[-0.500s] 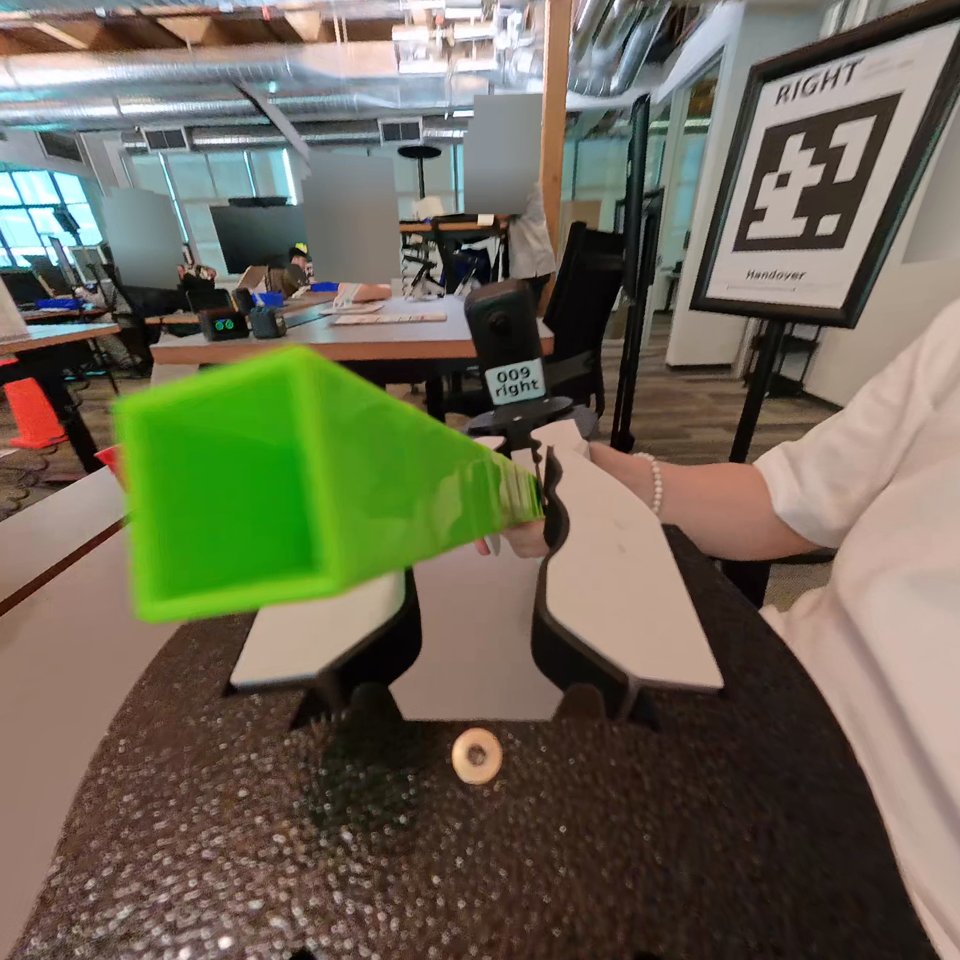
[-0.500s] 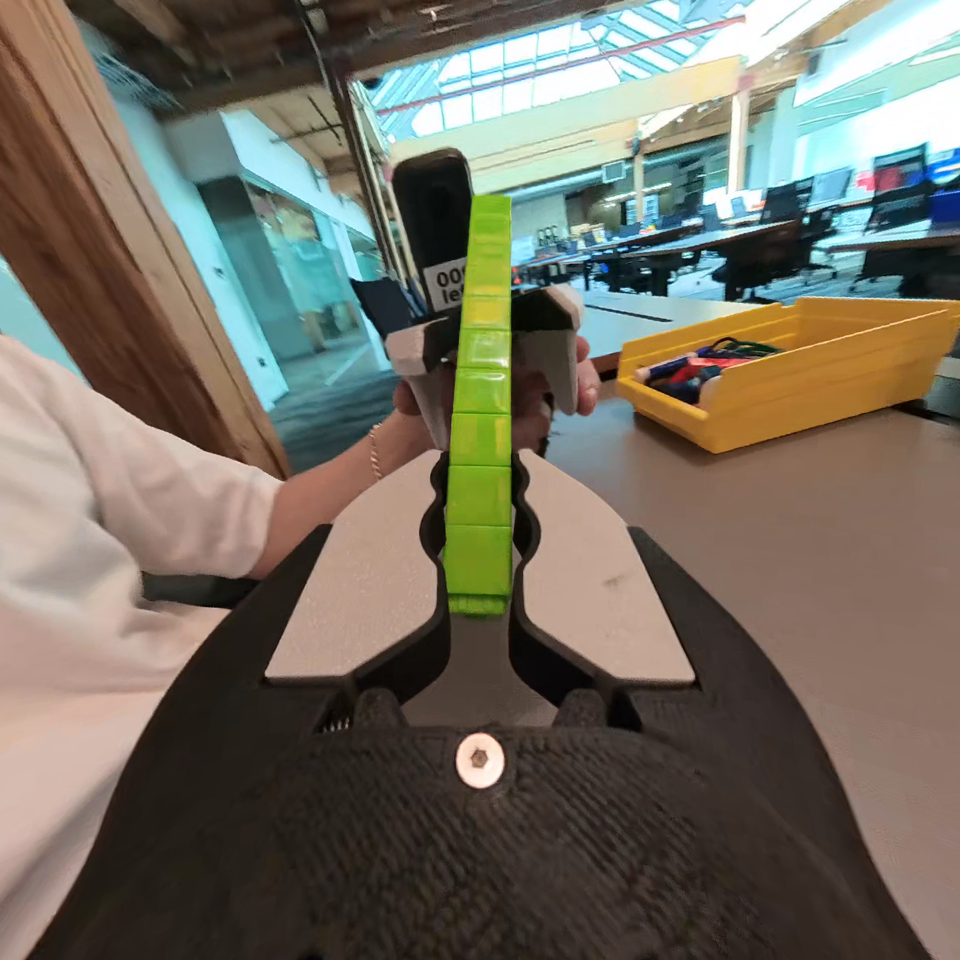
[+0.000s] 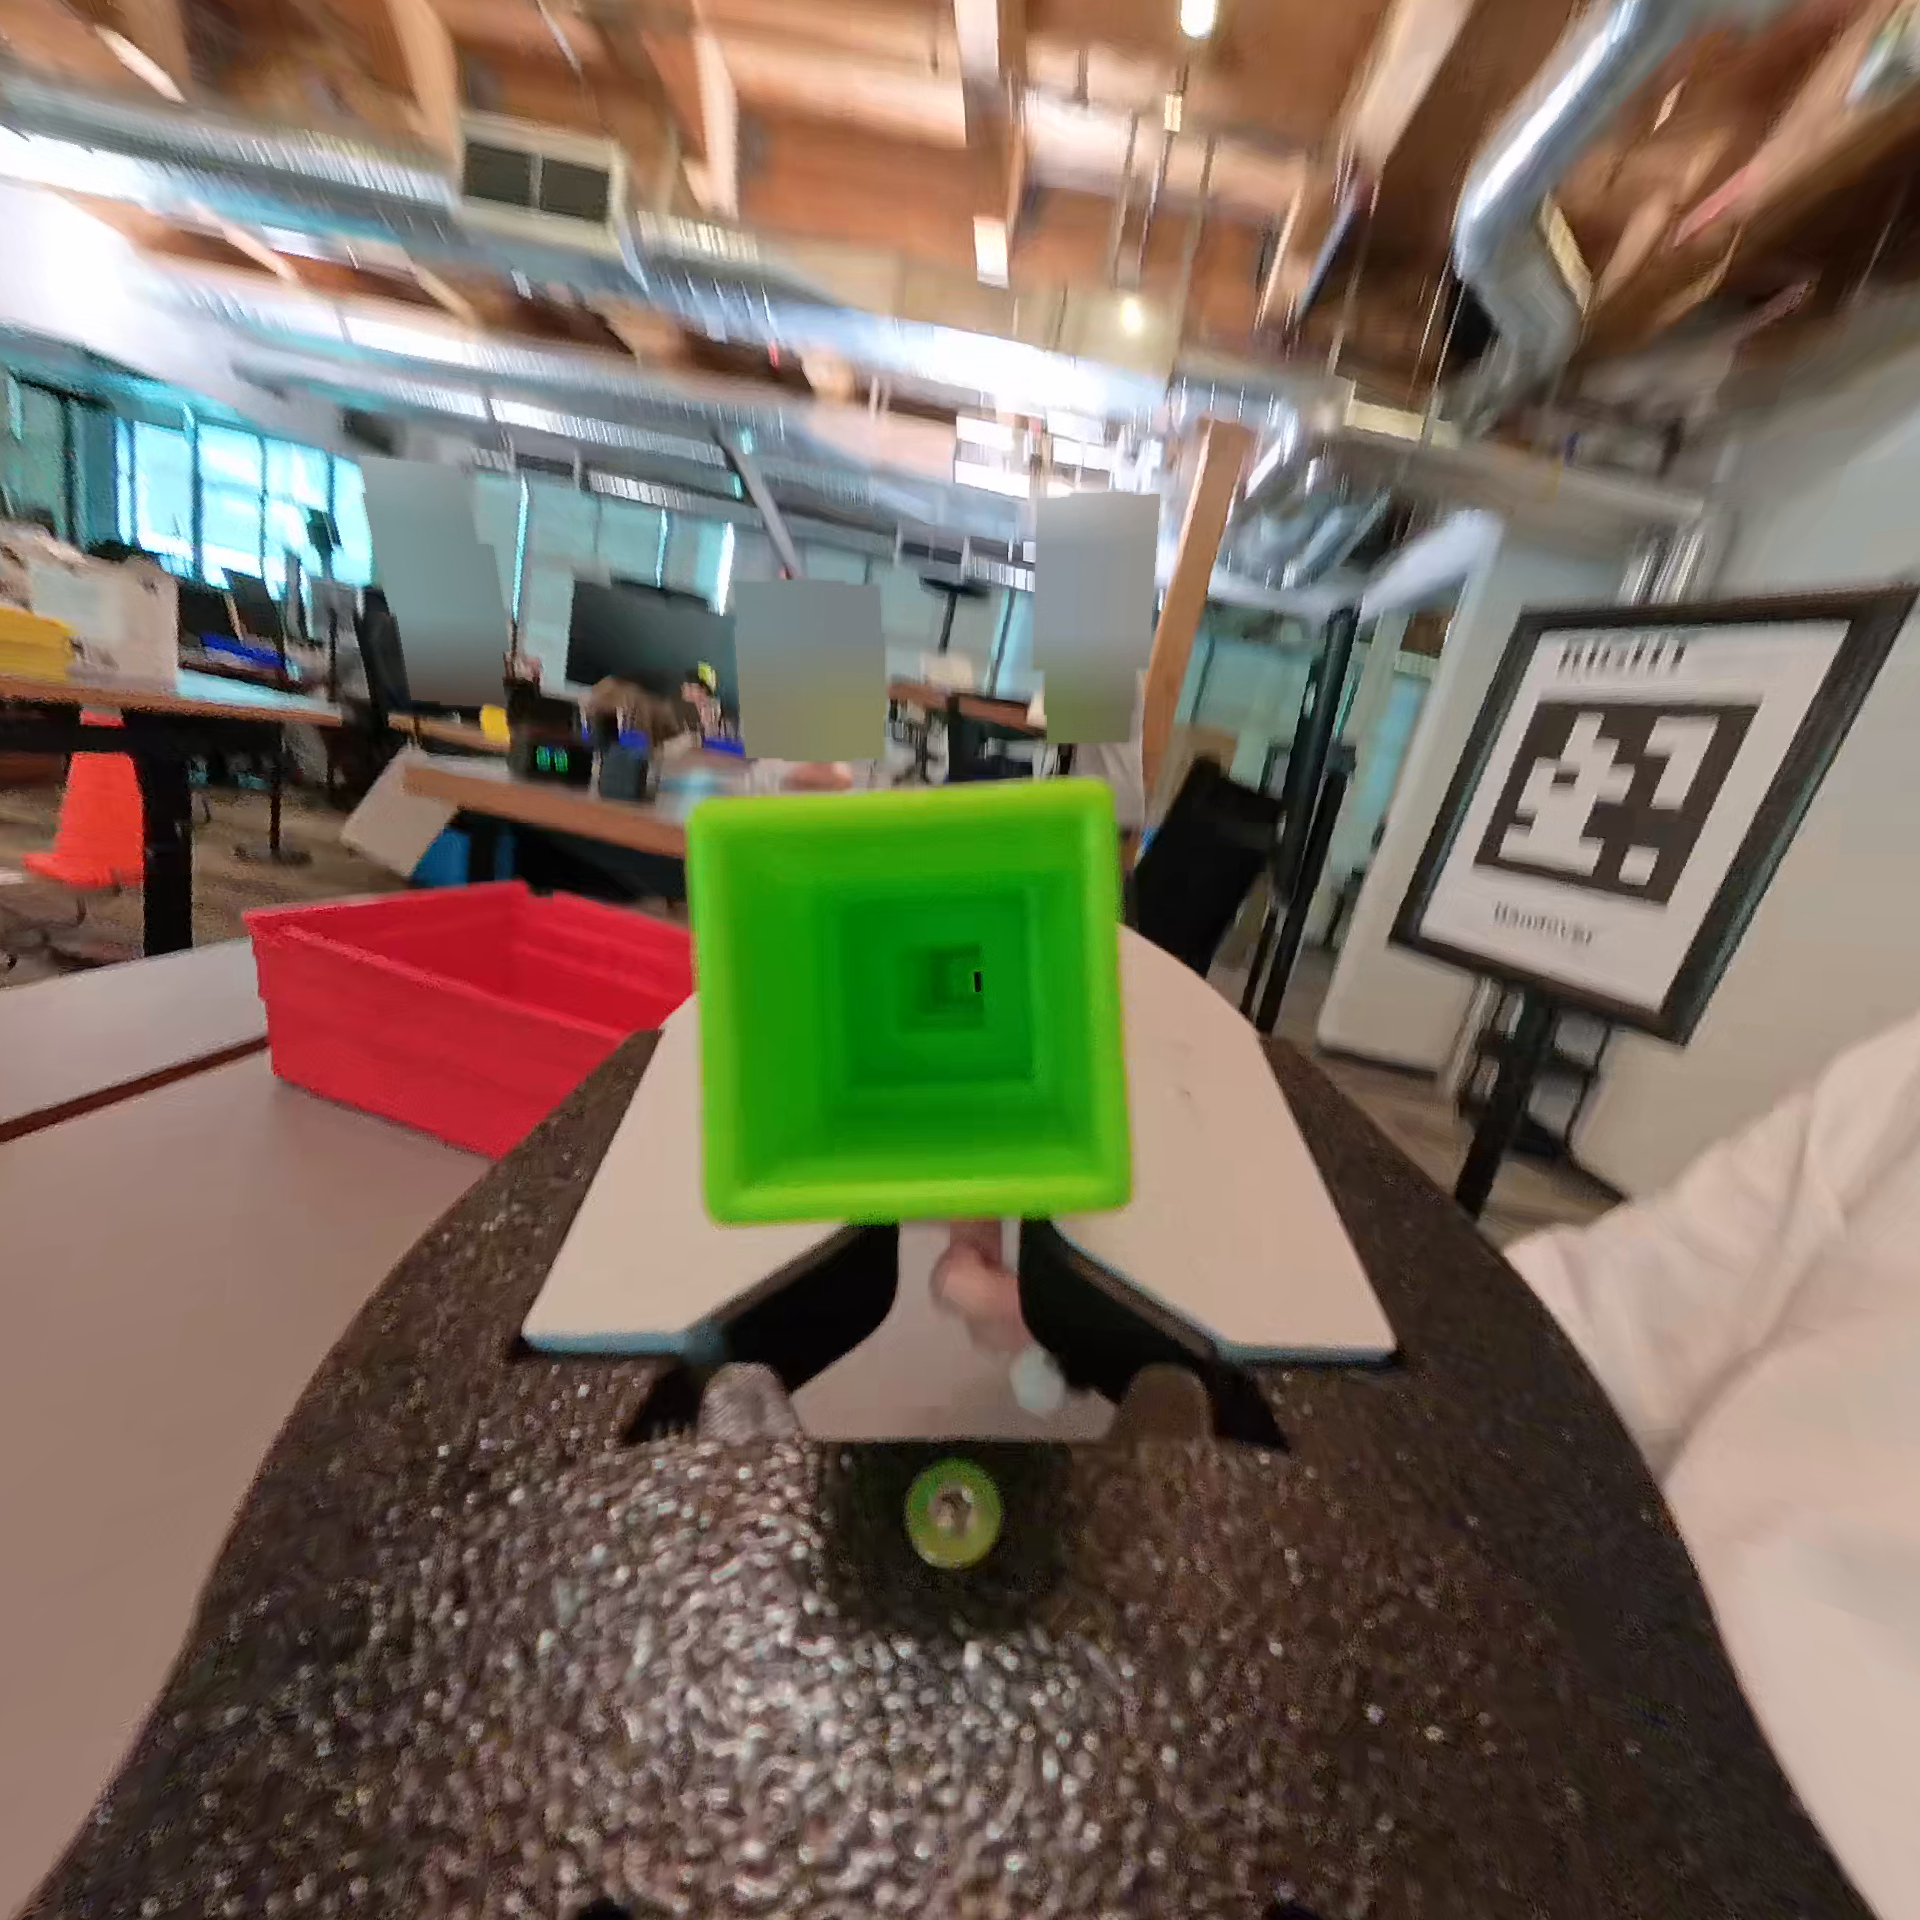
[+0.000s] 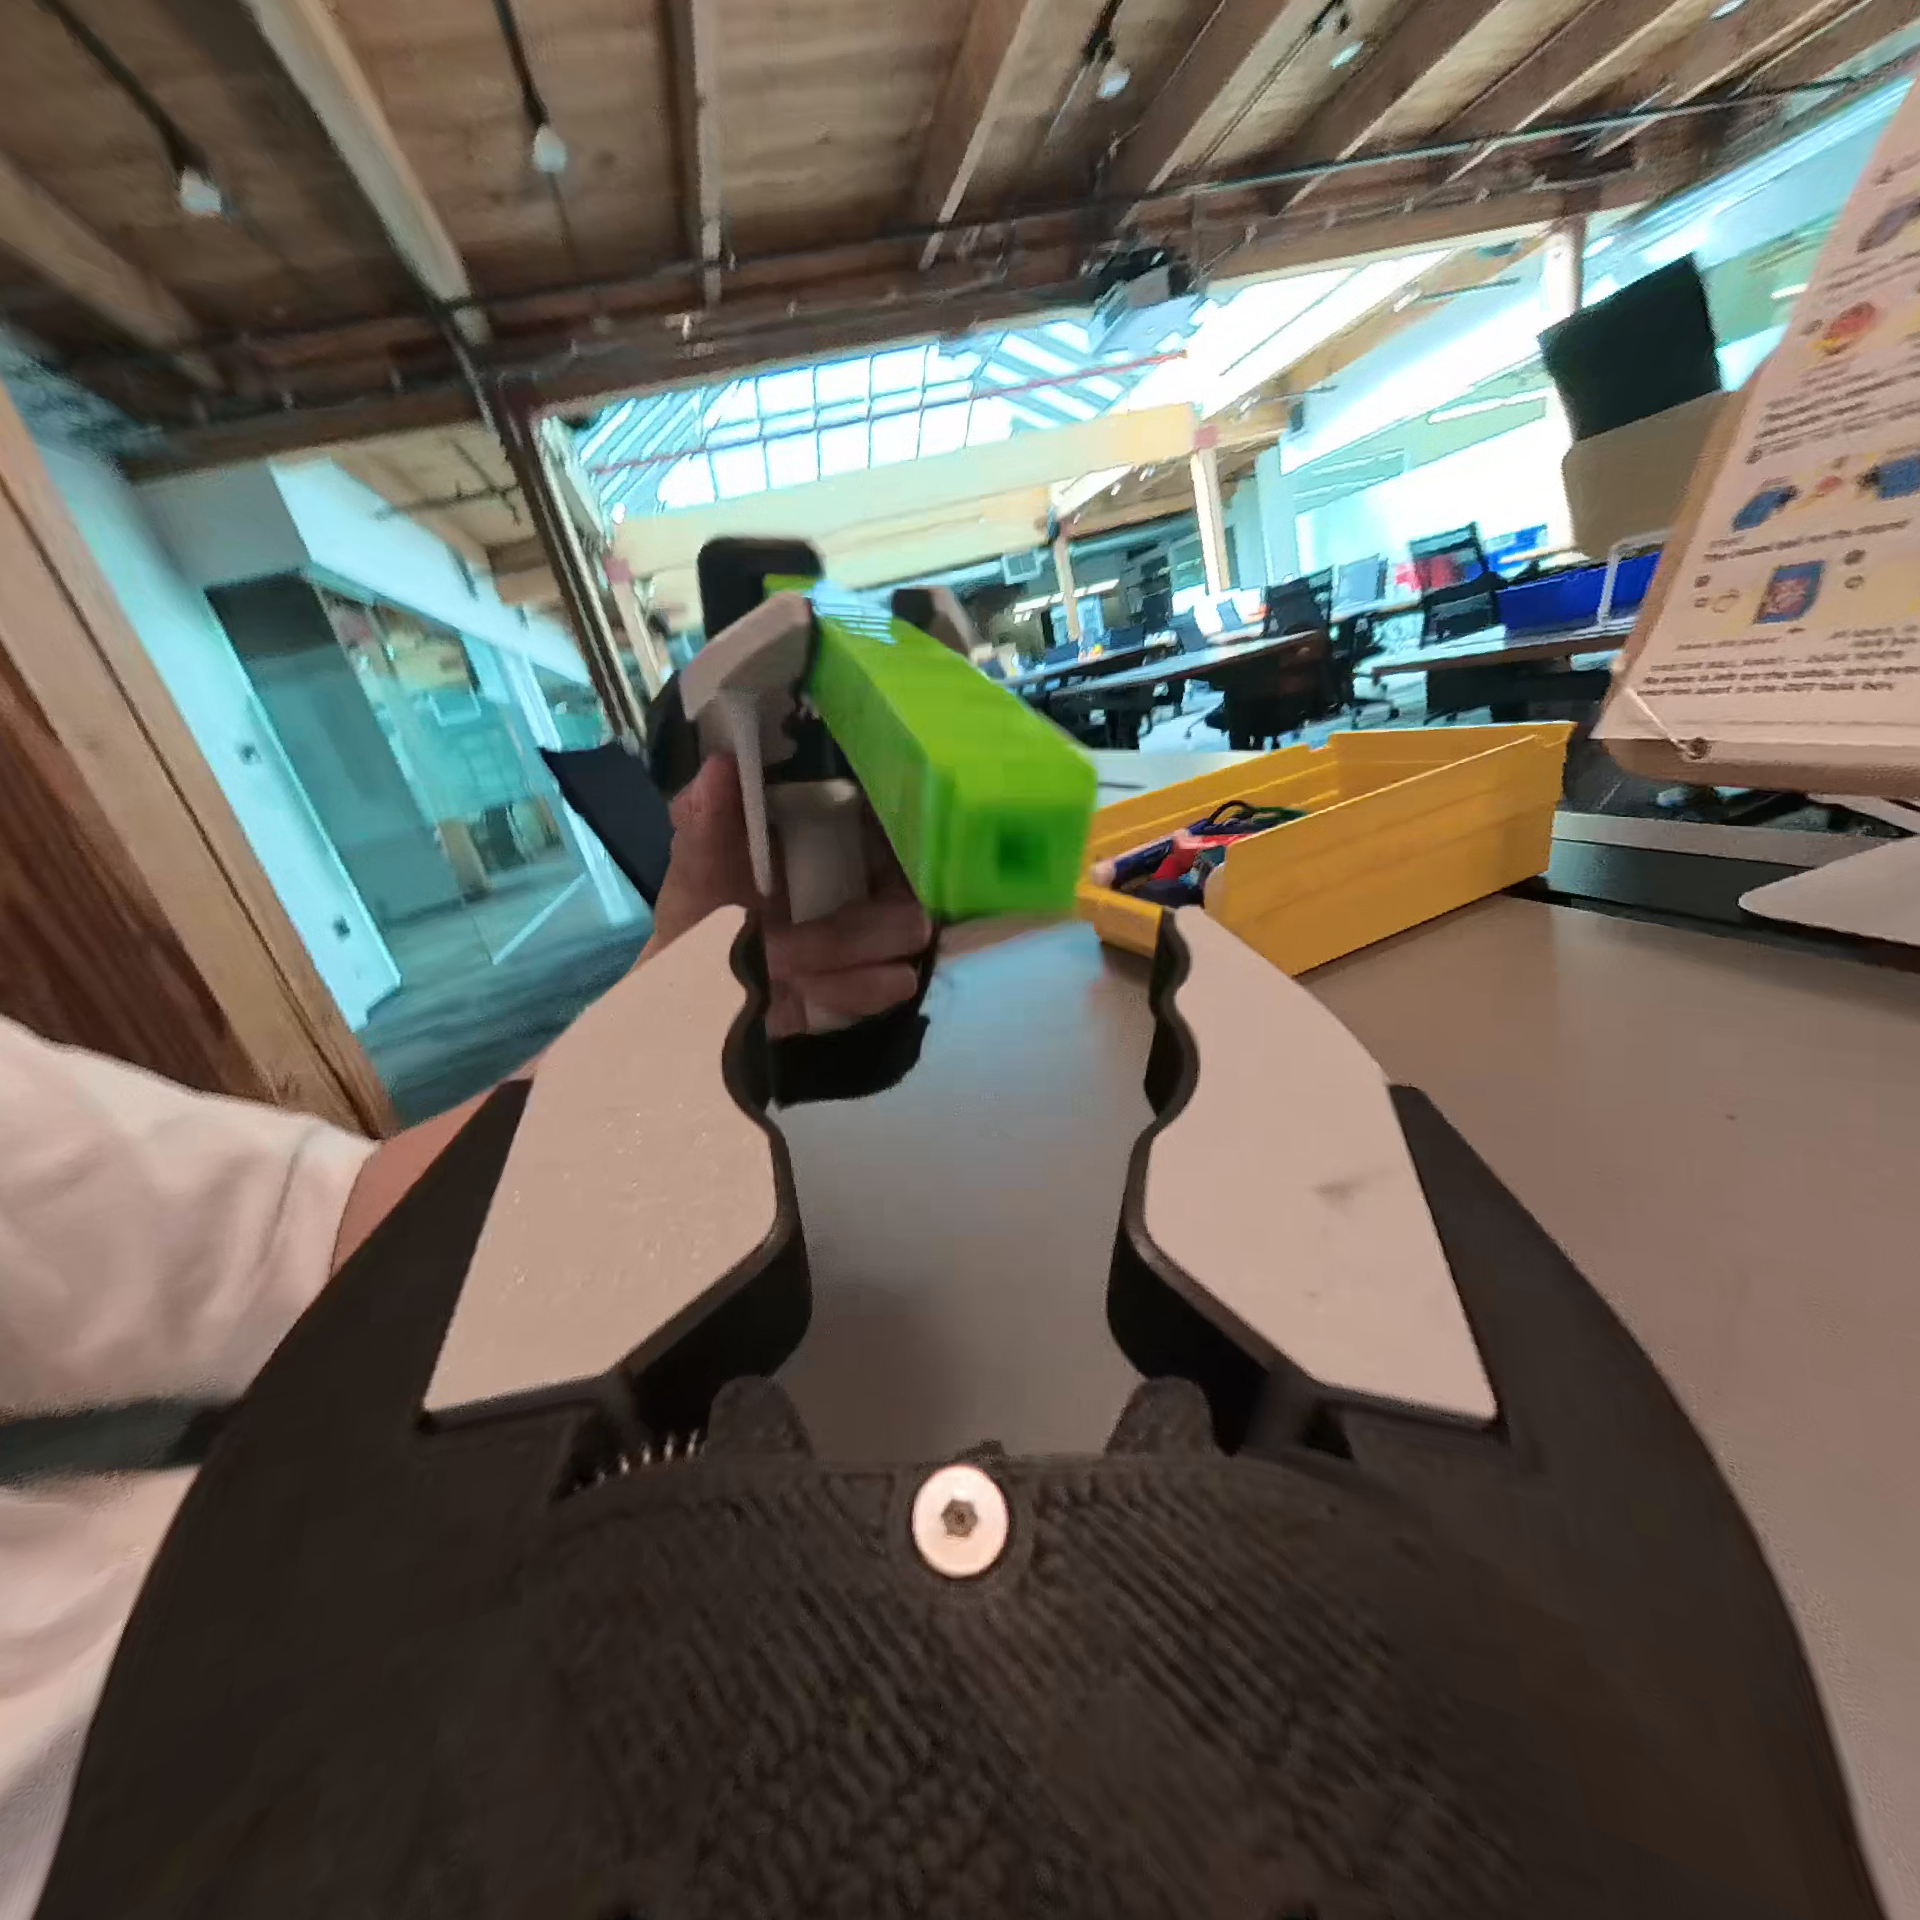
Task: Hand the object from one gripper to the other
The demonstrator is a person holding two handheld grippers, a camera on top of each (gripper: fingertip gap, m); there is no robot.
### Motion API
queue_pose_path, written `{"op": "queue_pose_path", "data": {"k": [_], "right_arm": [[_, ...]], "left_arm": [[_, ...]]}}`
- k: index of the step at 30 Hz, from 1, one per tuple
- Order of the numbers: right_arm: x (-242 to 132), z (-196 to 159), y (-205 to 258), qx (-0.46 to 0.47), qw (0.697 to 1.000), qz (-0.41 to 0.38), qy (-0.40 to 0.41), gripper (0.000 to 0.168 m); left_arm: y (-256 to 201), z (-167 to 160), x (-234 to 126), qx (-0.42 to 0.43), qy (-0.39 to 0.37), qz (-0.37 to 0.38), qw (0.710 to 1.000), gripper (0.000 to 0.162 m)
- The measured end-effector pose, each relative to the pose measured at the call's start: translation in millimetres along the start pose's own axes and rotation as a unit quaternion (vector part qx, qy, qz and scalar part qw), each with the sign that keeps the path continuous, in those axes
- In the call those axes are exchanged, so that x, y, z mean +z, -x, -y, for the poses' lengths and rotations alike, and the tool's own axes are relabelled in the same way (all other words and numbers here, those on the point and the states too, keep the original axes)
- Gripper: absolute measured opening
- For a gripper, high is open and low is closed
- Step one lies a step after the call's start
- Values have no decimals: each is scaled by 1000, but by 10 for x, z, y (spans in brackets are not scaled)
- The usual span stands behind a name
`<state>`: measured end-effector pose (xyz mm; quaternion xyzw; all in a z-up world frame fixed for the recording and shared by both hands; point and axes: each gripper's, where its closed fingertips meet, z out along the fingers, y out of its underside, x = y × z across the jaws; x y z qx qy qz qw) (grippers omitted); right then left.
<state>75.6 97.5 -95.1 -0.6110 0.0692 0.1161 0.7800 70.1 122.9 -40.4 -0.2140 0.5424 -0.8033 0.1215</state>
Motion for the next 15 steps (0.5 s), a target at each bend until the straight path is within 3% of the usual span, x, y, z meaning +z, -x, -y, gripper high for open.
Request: {"op": "queue_pose_path", "data": {"k": [3, 7, 10, 13, 15], "right_arm": [[13, 87, -19, 44, 997, 1, -65, 61], [20, 285, 99, 38, 989, 1, -142, 46], [-39, 375, 85, 9, 985, -26, -168, 29], [-64, 395, 120, 5, 986, -10, -166, 24], [-80, 443, 143, -11, 988, -9, -155, 22]], "left_arm": [[0, 80, 21, -21, -68, -3, 997, 22], [-44, -74, 148, -43, -86, -21, 995, 22], [-87, -182, 229, -47, -83, -27, 995, 23], [-103, -205, 245, -58, -79, -37, 994, 23], [-84, -257, 231, -50, -49, -39, 997, 31]]}}
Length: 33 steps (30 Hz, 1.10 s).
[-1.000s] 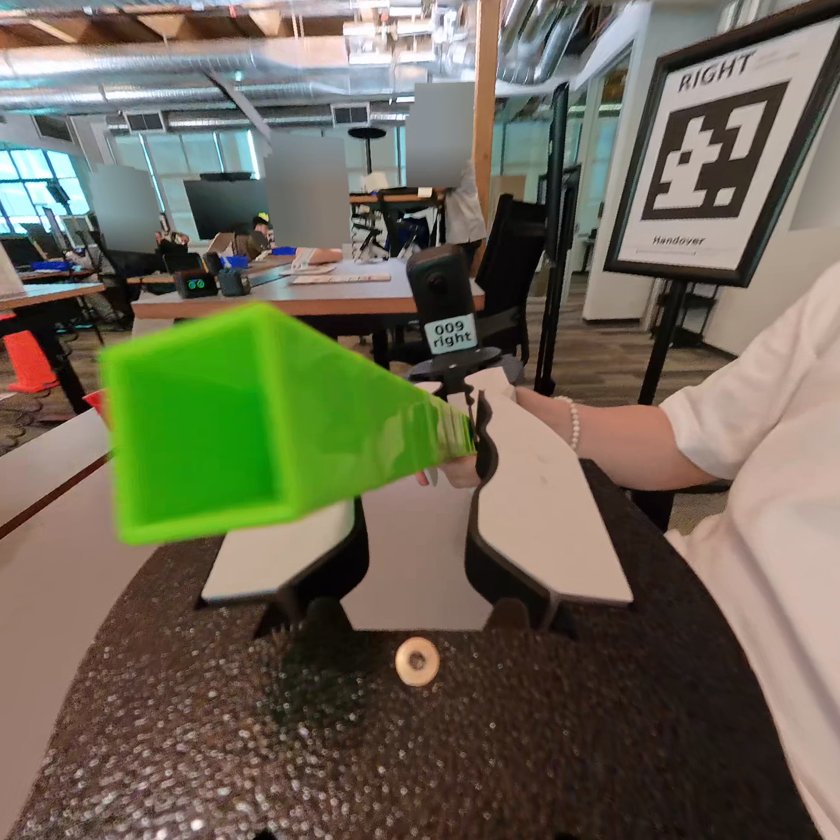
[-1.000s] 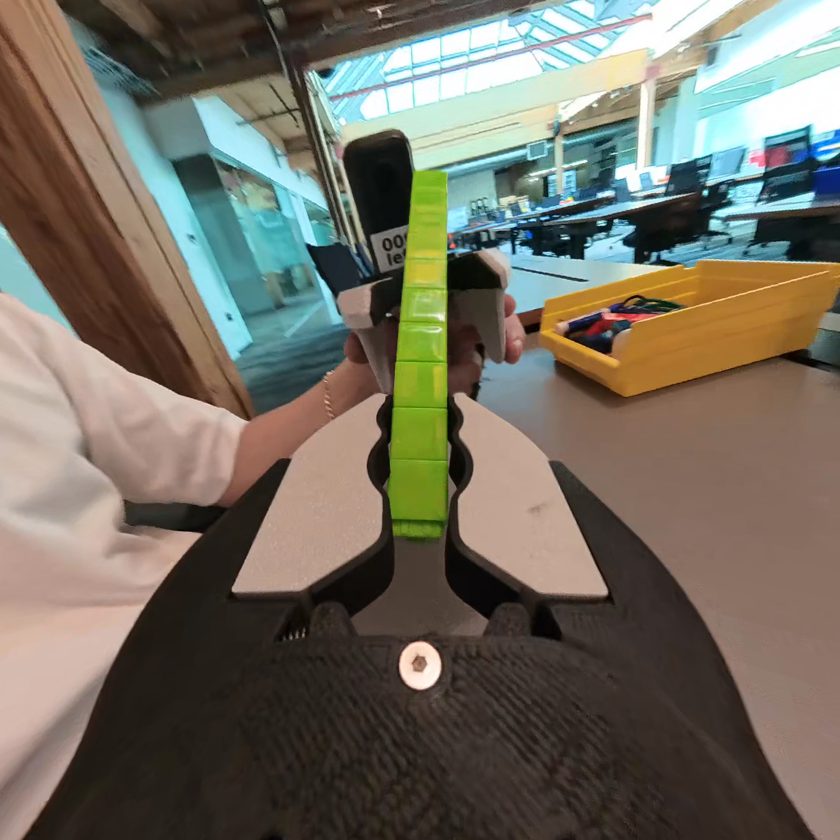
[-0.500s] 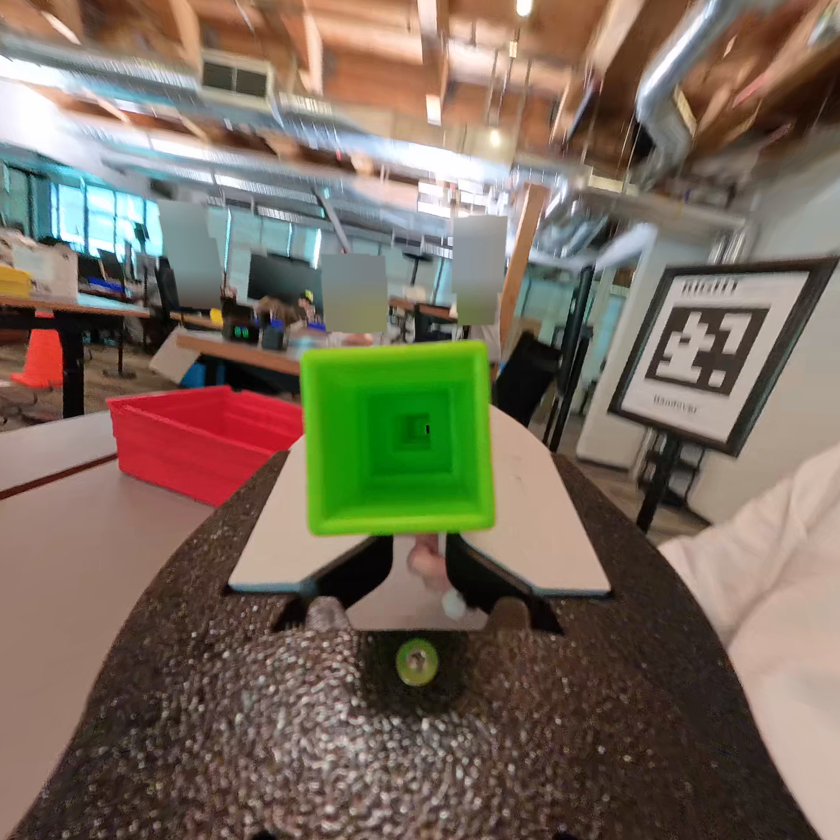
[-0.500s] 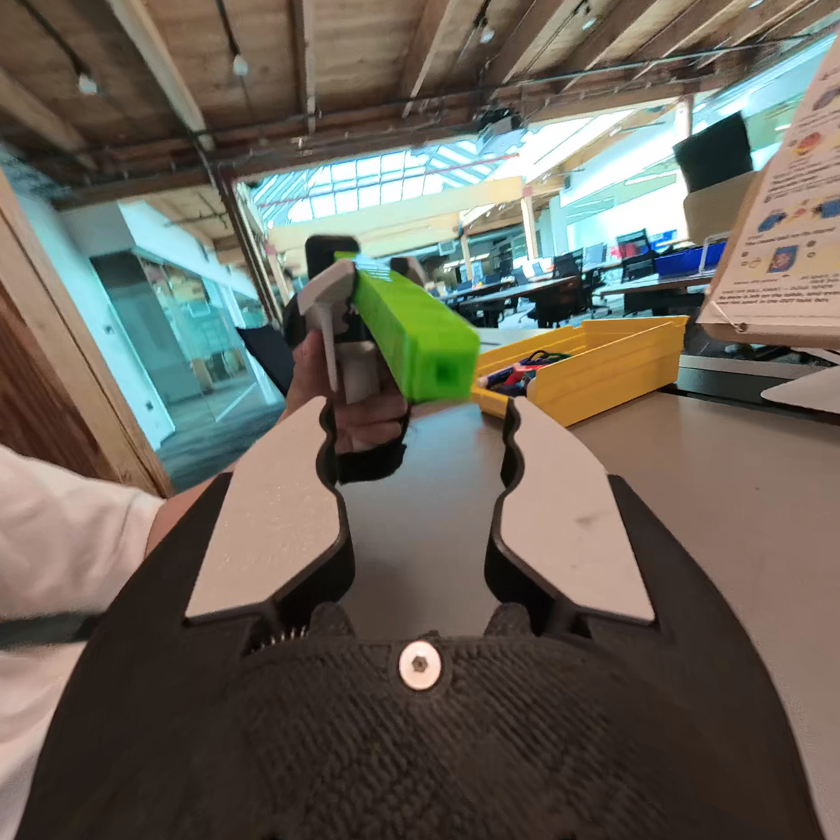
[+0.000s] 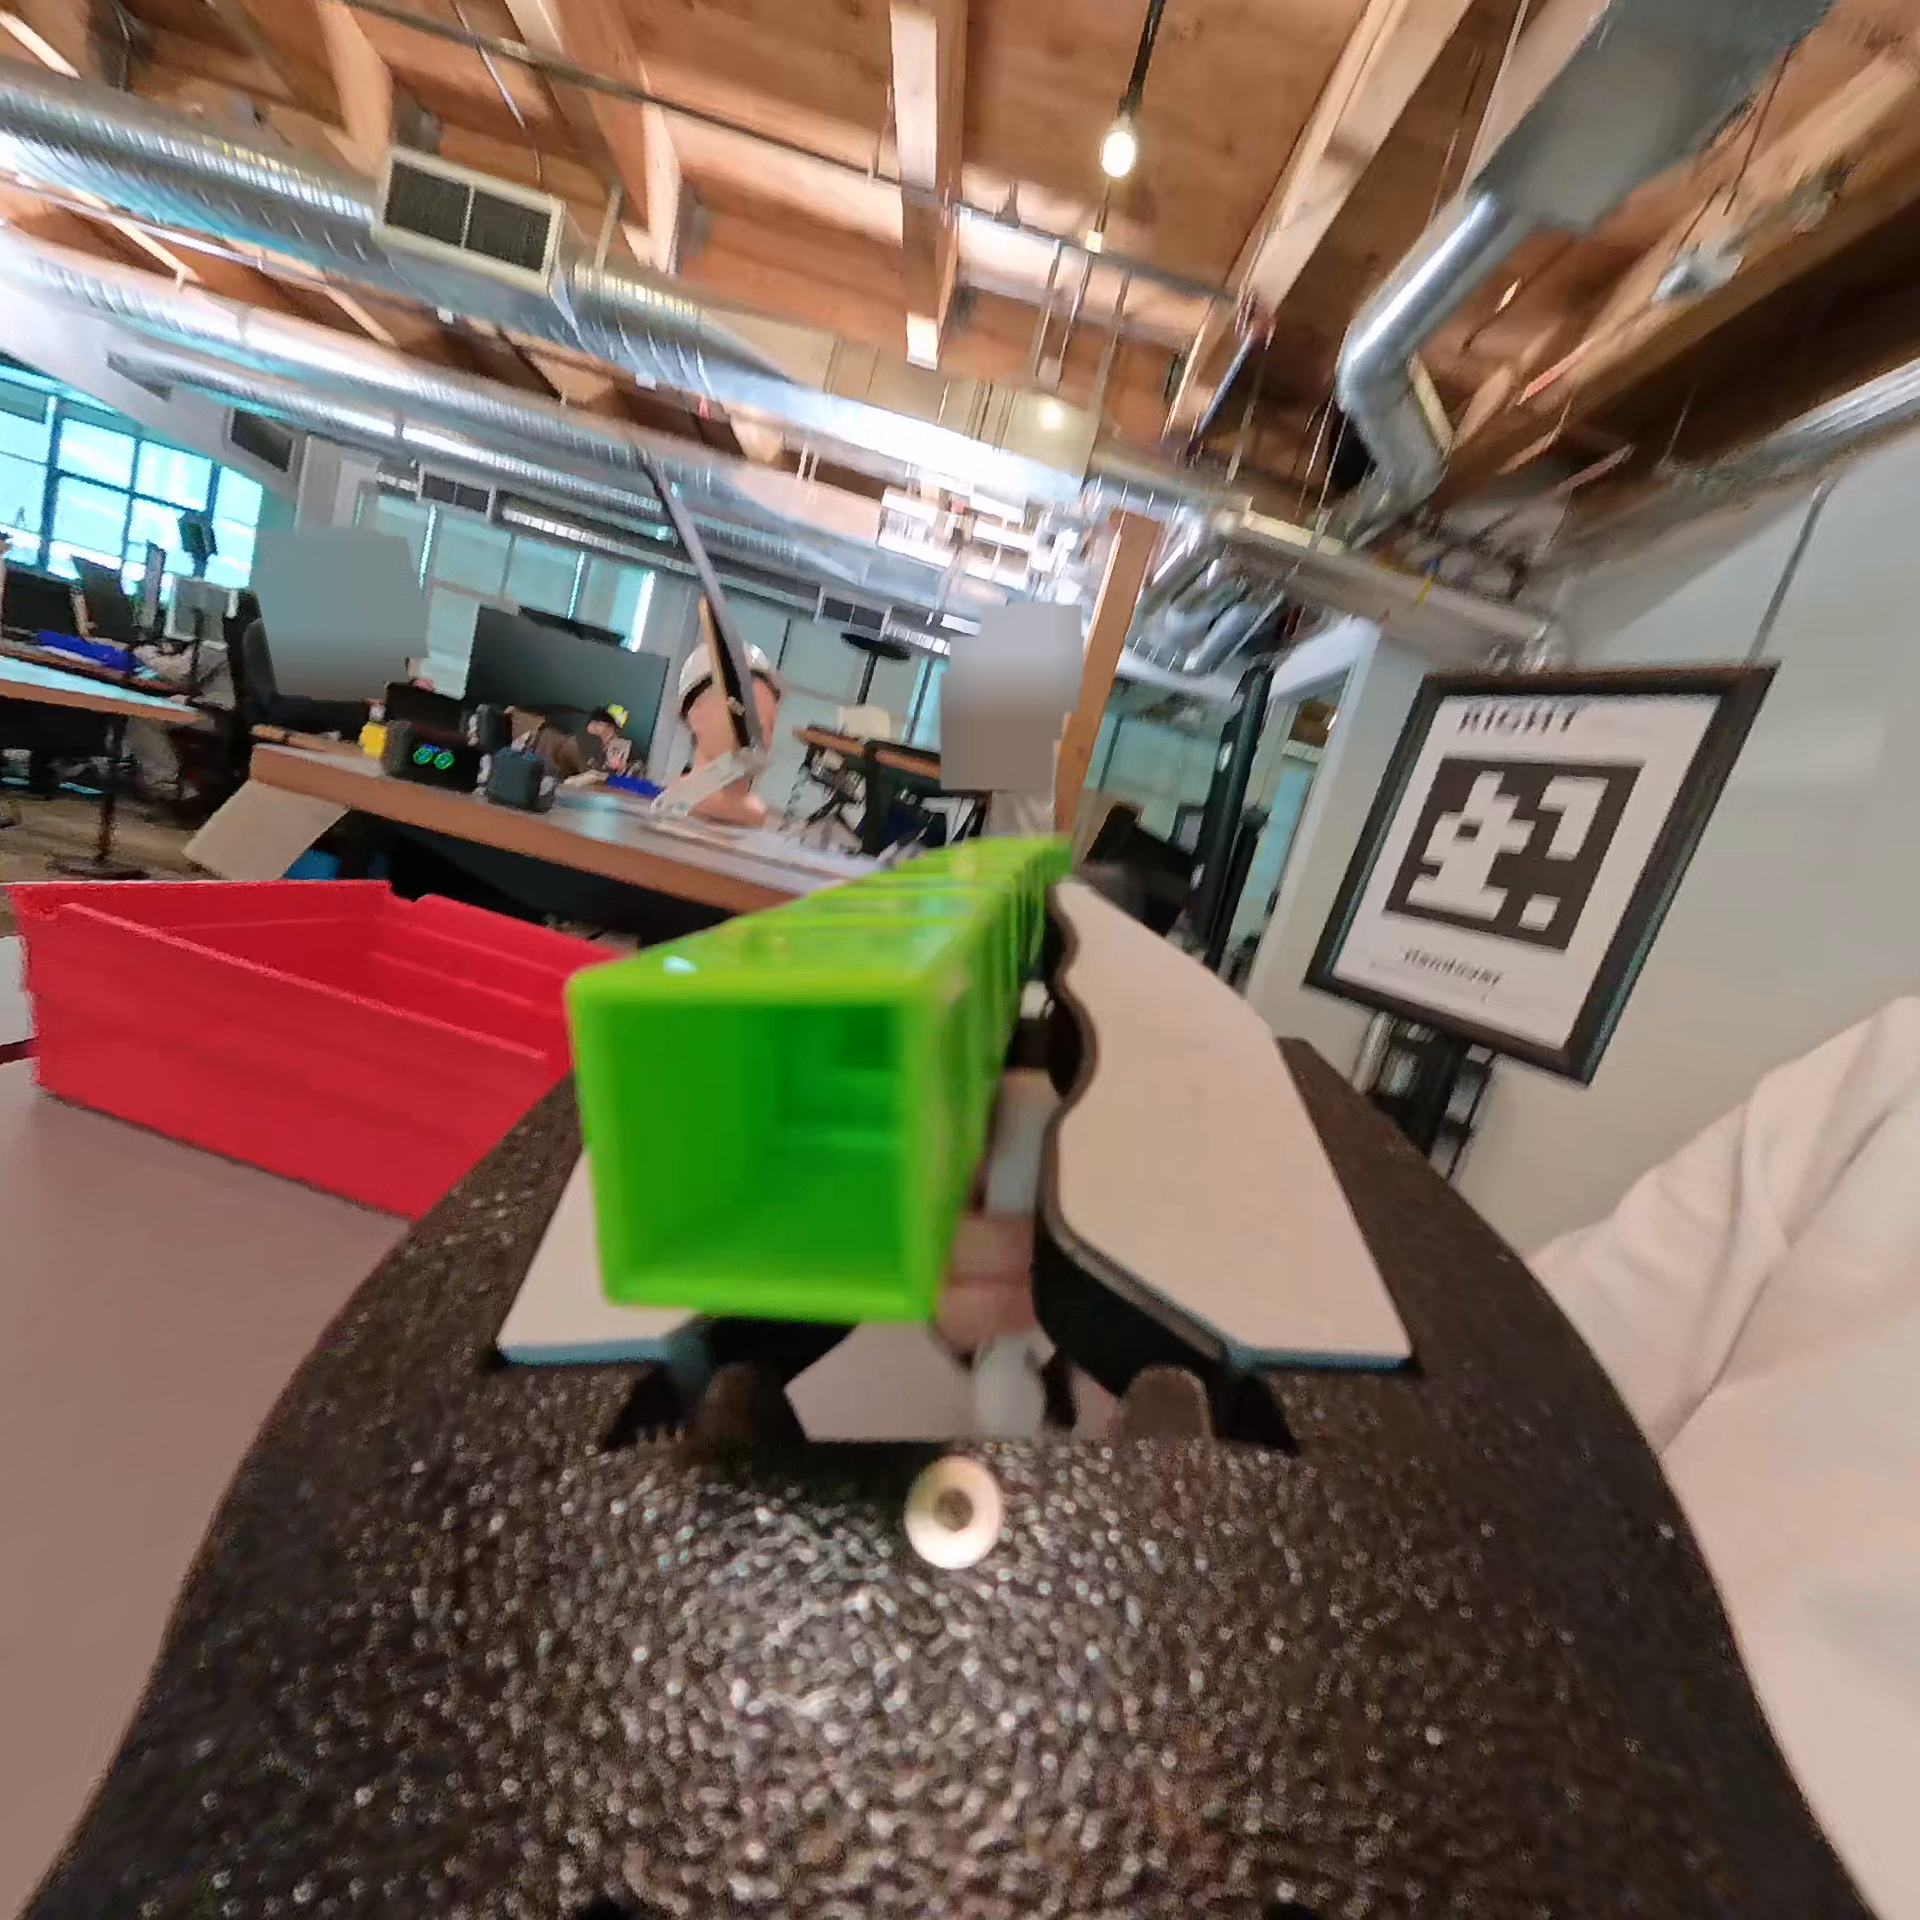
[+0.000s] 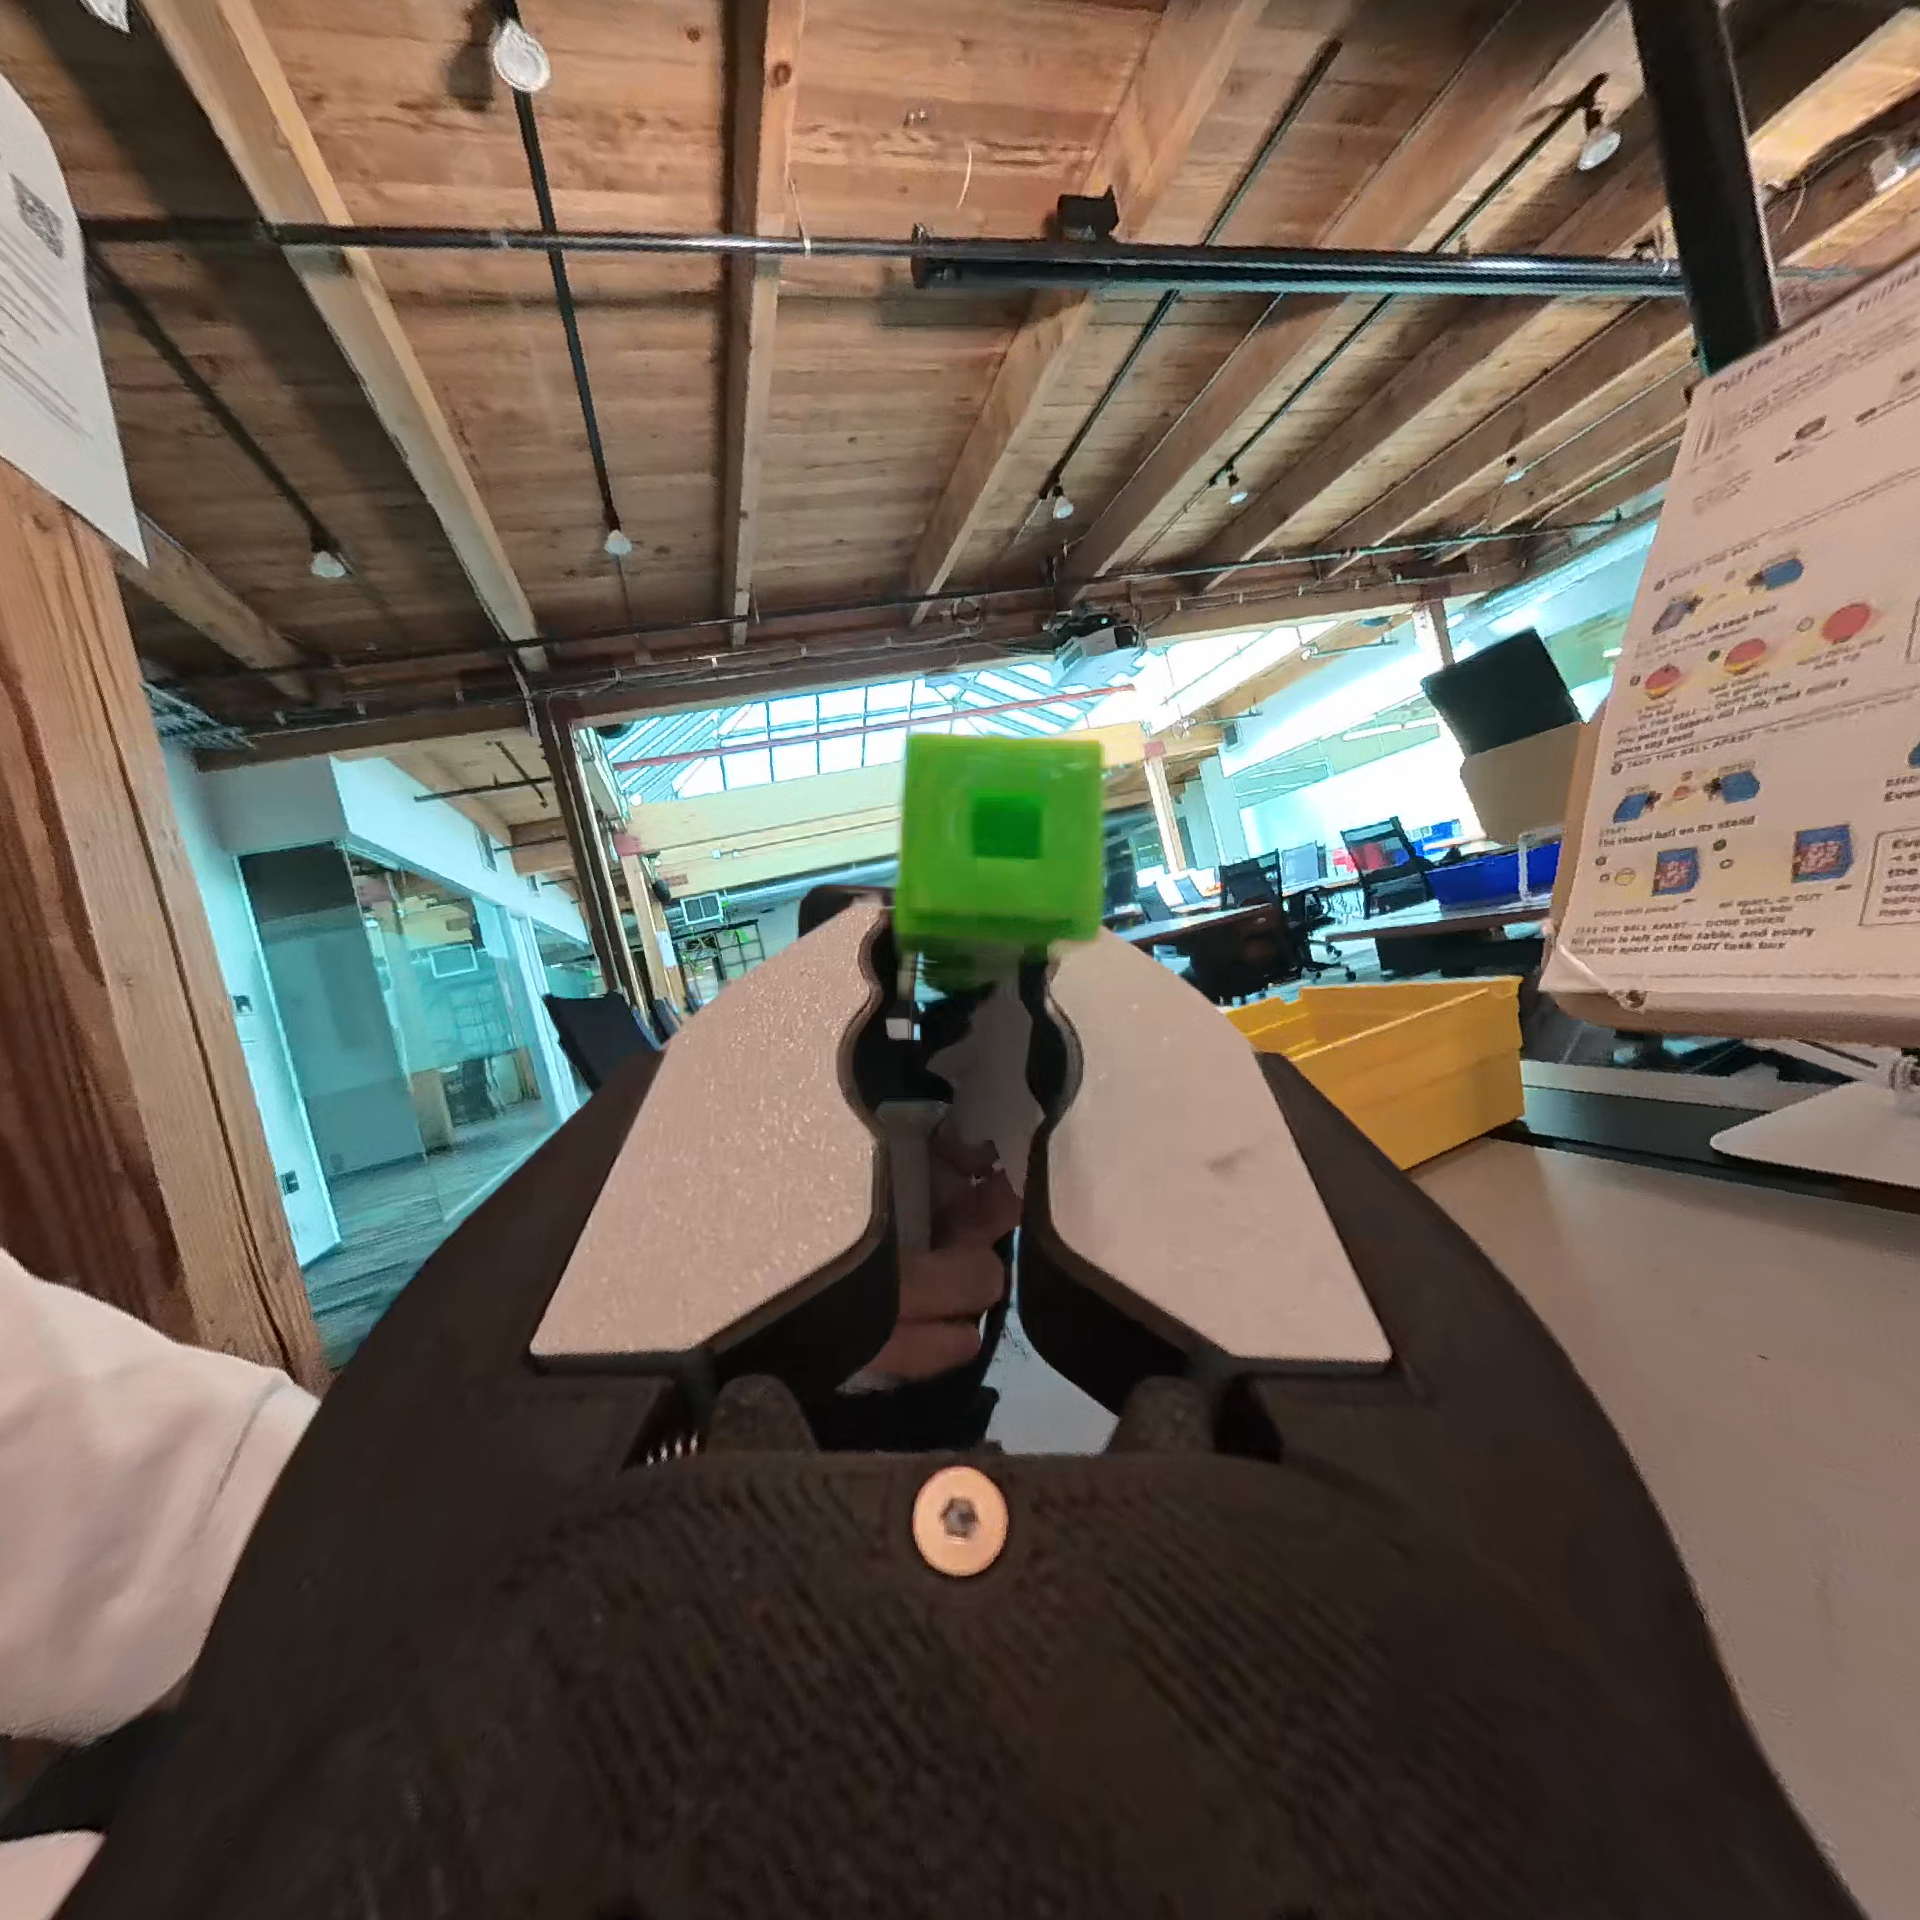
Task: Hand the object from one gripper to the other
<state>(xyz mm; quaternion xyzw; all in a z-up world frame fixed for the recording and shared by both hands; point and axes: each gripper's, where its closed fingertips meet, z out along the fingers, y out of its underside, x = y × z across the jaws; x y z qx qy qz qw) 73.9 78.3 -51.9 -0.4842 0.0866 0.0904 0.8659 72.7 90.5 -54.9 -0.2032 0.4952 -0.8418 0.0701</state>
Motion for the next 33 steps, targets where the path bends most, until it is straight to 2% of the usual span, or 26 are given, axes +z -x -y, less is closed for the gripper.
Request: {"op": "queue_pose_path", "data": {"k": [2, 5, 7, 10, 13, 16, 20, 21, 25, 26, 27, 30, 33], "right_arm": [[-40, 174, -18, -7, 1000, -10, -10, 21], [-122, 383, -45, -29, 999, -14, 17, 21], [-170, 410, -62, -48, 996, -18, 69, 22], [-239, 249, -72, -78, 982, -13, 169, 22], [-285, 0, -33, -97, 963, 6, 250, 22], [-277, -185, 40, -110, 949, 25, 293, 22], [-263, -278, 102, -117, 942, 38, 313, 22], [-261, -285, 127, -114, 941, 45, 315, 22], [-193, -269, 67, -165, 942, 12, 293, 22], [-172, -255, 20, -191, 940, -8, 284, 28], [-164, -260, -26, -214, 935, -25, 282, 37], [-205, -427, -96, -228, 918, -31, 322, 46], [-149, -535, -80, -202, 928, -27, 312, 44]], "left_arm": [[60, -64, -54, 39, 41, 12, 998, 47], [185, -177, -202, 109, 125, 31, 986, 58], [242, -209, -309, 150, 171, 45, 973, 60], [223, -224, -392, 190, 218, 47, 956, 64], [93, -305, -368, 180, 246, 17, 952, 60], [23, -528, -349, 175, 295, -12, 939, 54], [-9, -778, -375, 180, 337, -46, 923, 32], [11, -794, -370, 185, 337, -45, 922, 24], [118, -803, -324, 174, 314, -28, 933, 23], [145, -783, -300, 168, 296, -23, 940, 23], [163, -738, -270, 157, 271, -18, 950, 22], [193, -435, -185, 97, 161, 0, 982, 22], [200, -123, -179, 52, 61, 10, 997, 22]]}}
